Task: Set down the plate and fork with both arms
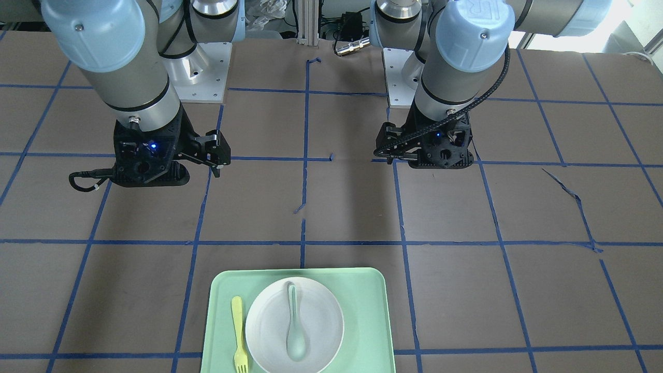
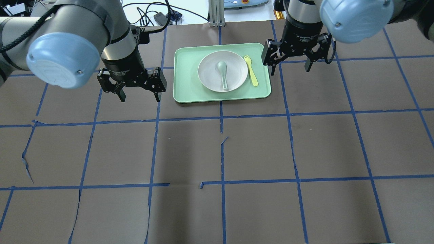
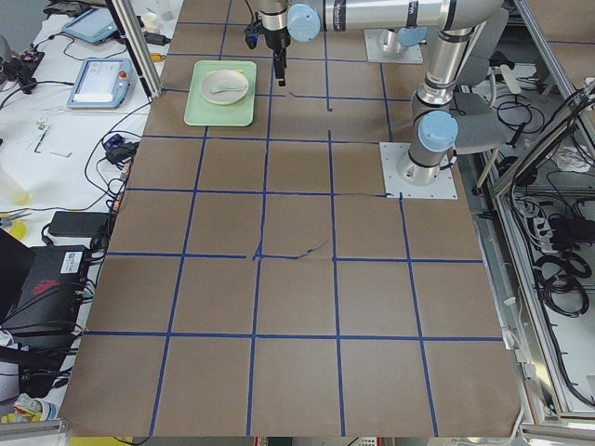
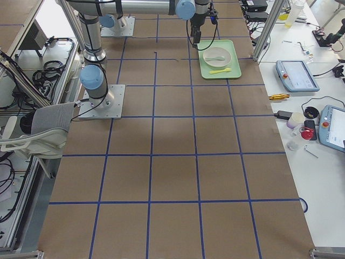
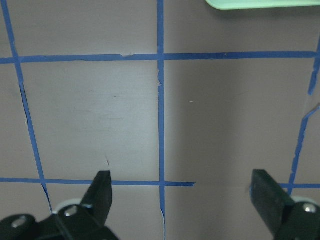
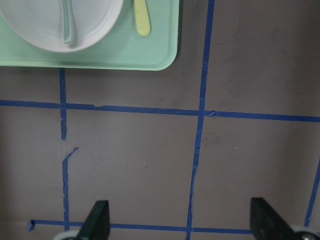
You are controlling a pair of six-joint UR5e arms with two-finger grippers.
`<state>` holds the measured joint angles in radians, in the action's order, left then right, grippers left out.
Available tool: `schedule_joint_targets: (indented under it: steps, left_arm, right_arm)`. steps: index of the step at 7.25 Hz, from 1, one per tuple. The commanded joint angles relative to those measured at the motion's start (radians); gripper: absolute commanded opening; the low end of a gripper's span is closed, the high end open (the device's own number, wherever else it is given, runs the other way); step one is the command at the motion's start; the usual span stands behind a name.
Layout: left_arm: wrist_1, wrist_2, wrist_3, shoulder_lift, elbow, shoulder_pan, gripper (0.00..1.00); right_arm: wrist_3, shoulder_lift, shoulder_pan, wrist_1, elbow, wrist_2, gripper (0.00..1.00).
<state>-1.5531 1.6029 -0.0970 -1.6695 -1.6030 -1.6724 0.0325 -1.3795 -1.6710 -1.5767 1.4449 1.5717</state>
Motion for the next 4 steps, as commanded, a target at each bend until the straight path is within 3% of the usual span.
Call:
schedule_joint_targets:
  steps: [1, 4]
  left_arm:
    - [-0.051, -0.006, 0.003, 0.023, 0.008, 0.002, 1.00]
    - [-0.084, -0.011, 0.007, 0.046, 0.012, 0.002, 1.00]
  right_arm:
    - [0.001, -0.009, -0.004, 0.001, 0.000, -0.001, 1.00]
    - [0.000, -0.007, -0.003, -0.002, 0.002, -0.001, 1.00]
